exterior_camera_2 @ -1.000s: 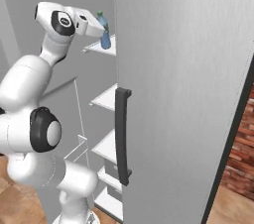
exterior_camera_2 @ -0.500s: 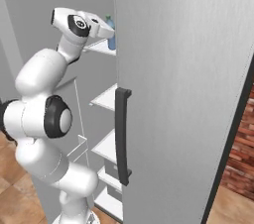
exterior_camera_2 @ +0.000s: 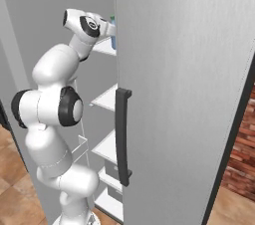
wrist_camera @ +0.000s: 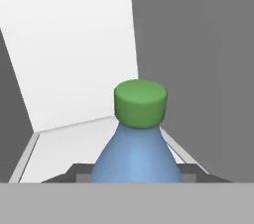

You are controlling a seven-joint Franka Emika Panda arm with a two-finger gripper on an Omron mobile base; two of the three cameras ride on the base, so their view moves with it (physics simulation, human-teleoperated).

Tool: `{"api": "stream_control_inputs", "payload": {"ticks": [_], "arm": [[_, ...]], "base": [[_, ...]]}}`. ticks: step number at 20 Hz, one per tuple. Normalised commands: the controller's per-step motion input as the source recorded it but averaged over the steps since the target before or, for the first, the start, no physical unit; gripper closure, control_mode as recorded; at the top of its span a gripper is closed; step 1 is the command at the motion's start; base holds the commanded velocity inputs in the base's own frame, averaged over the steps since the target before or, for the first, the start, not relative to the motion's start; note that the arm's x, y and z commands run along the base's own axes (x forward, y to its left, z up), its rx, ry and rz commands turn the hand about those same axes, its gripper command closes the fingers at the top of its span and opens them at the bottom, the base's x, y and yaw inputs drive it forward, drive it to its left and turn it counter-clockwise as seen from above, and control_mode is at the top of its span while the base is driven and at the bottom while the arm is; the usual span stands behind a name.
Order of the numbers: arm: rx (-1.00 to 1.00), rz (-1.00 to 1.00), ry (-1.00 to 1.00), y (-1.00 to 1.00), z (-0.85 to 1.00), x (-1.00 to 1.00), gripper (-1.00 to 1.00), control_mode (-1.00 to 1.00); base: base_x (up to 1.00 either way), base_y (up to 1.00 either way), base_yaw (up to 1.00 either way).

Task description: Take the bottled waters from the counter and place them in the freezer to freeze. Close the freezer door after placing the bottles.

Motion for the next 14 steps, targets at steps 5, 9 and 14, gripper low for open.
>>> {"api": "stream_control_inputs", "payload": {"ticks": [5,9,14], "arm": [[-0.04,0.0,0.02,0.3,-0.25,0.47,1.0,-1.0],[0.0,0.0,-0.02,0.09,-0.26,0.35,1.0,-1.0],[0.02,0.0,-0.06,0.0,-0.46,0.05,1.0,-1.0]], "base": [[0.0,0.0,0.0],[0.0,0.0,0.0],[0.0,0.0,0.0]]}}
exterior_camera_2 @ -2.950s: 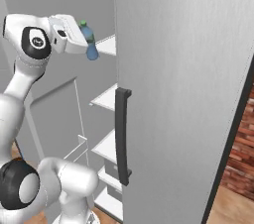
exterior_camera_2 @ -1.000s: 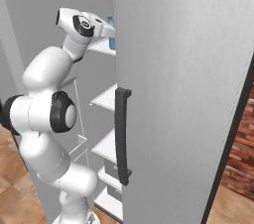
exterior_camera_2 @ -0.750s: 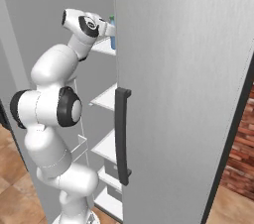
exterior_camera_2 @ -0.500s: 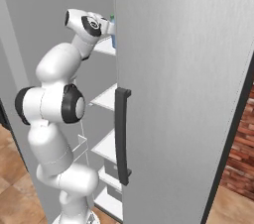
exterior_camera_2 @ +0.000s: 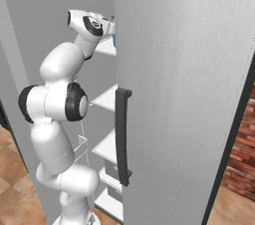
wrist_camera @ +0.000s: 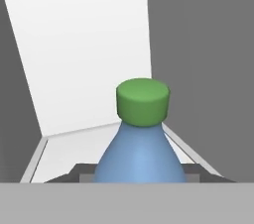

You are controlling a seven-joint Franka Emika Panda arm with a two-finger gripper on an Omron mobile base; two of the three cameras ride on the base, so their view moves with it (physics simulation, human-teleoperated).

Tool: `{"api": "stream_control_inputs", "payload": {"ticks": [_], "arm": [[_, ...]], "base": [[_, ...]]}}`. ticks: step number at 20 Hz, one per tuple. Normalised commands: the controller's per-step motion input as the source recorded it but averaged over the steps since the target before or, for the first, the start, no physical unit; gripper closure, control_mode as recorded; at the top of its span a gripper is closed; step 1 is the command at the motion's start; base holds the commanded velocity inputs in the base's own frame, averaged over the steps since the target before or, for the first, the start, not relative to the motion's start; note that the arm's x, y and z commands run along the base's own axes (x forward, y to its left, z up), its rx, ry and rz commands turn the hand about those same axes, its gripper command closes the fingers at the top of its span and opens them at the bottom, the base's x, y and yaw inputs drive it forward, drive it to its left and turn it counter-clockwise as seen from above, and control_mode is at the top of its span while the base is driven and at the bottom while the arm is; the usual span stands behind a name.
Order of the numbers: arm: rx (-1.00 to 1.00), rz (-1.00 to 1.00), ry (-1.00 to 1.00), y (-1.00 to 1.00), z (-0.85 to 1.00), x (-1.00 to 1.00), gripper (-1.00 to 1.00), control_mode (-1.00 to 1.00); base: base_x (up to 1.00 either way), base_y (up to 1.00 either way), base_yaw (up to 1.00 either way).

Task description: Take the bottled waters from the counter and place them in the freezer to freeze. Close the freezer door after placing the bottles.

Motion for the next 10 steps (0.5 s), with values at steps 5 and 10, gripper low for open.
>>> {"api": "stream_control_inputs", "payload": {"ticks": [5,10], "arm": [[0.0,0.0,-0.04,0.0,-0.46,0.02,1.0,-1.0],[0.0,0.0,-0.01,0.0,-0.1,0.01,-1.0,-1.0]], "base": [[0.0,0.0,0.0],[0.0,0.0,0.0]]}}
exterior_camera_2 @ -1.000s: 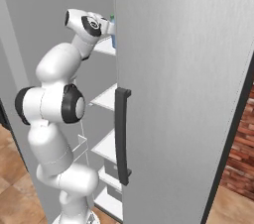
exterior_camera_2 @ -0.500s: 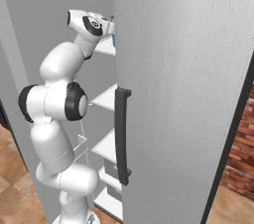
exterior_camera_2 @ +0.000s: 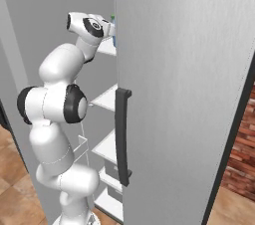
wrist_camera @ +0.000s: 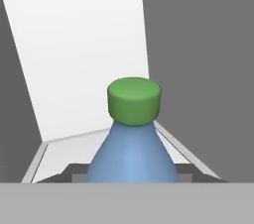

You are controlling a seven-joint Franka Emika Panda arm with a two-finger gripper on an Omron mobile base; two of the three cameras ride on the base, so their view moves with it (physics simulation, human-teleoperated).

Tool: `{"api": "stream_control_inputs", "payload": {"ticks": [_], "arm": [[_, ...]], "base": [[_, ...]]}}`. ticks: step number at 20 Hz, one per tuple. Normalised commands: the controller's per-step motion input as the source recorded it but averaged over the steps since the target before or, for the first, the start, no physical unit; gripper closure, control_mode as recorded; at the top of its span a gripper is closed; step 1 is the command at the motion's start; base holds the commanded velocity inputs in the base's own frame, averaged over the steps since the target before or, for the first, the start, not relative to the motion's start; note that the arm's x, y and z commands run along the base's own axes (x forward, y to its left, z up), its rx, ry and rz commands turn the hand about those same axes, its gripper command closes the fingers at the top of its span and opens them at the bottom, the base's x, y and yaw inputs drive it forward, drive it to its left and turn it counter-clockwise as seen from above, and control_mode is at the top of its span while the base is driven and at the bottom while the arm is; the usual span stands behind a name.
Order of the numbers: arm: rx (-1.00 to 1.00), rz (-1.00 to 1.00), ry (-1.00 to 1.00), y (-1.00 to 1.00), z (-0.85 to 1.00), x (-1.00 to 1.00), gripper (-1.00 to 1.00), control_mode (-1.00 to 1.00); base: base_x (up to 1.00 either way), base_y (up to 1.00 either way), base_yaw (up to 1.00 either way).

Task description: Take the bottled waters from the counter and place them in the freezer to freeze. Close the freezer door after placing the bottles.

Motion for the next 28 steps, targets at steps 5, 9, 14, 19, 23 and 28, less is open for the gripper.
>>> {"api": "stream_control_inputs", "payload": {"ticks": [5,9,14,19,23,28], "arm": [[0.0,0.0,0.0,0.0,0.0,0.0,-1.0,-1.0],[0.0,0.0,-0.03,0.0,0.0,-0.33,-1.0,-1.0],[0.0,0.0,-0.09,0.0,0.0,-0.52,-1.0,-1.0],[0.0,-0.02,-0.09,0.03,0.0,-0.77,-1.0,-1.0],[0.01,-0.1,-0.1,0.0,0.27,-1.0,-1.0,-1.0],[0.24,-0.02,0.0,0.0,0.67,-1.0,-1.0,-1.0]], "base": [[0.0,0.0,0.0],[0.0,0.0,0.0],[0.0,0.0,0.0],[0.0,0.0,0.0],[0.0,0.0,0.0],[0.0,0.0,0.0]]}}
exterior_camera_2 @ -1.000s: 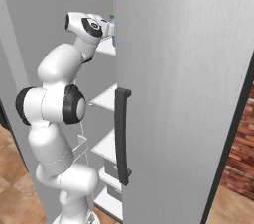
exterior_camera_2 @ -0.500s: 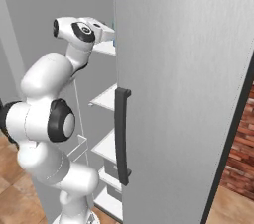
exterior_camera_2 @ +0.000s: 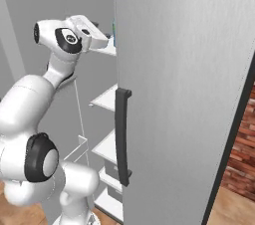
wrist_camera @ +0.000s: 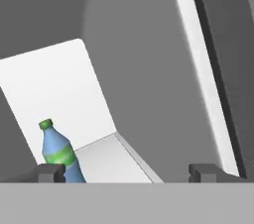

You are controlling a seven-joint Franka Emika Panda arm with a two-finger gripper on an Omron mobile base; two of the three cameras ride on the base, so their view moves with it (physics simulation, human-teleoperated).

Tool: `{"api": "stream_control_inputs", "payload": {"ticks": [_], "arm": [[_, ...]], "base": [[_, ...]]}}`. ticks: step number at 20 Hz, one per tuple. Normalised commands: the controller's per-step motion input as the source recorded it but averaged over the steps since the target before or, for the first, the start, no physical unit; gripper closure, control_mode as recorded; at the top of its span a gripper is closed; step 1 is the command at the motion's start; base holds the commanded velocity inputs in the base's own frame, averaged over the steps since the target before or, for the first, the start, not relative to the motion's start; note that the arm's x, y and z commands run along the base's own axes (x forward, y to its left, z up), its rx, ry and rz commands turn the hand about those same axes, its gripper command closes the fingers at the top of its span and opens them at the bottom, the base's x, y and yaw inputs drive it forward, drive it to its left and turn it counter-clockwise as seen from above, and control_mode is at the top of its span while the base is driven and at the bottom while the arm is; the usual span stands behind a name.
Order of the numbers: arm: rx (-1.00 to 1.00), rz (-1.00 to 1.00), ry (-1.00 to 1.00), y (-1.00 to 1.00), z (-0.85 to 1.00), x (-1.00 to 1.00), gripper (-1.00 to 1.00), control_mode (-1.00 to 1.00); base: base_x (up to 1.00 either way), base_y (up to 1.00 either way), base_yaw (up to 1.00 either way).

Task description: Take the bottled waters from the counter and place them in the freezer to freeze. Close the freezer door after placing the bottles.

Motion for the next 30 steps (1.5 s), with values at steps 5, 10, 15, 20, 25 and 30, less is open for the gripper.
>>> {"api": "stream_control_inputs", "payload": {"ticks": [5,10,15,20,25,30], "arm": [[0.3,0.0,0.04,0.07,0.4,-1.0,-1.0,-1.0],[0.08,0.0,0.07,0.19,-0.76,-1.0,-1.0,-1.0],[0.18,0.0,0.11,-0.11,-0.86,-1.0,-1.0,-1.0],[0.31,0.0,0.06,-0.45,-0.36,-1.0,-1.0,-1.0],[0.0,0.05,0.01,-0.06,-0.43,-0.41,-1.0,-1.0],[0.02,0.03,0.0,0.03,-0.48,-0.58,-1.0,1.0]], "base": [[0.0,0.0,0.0],[0.0,0.0,0.0],[0.0,0.0,0.0],[0.0,0.0,0.0],[0.0,0.0,0.0],[-0.4,0.25,0.01]]}}
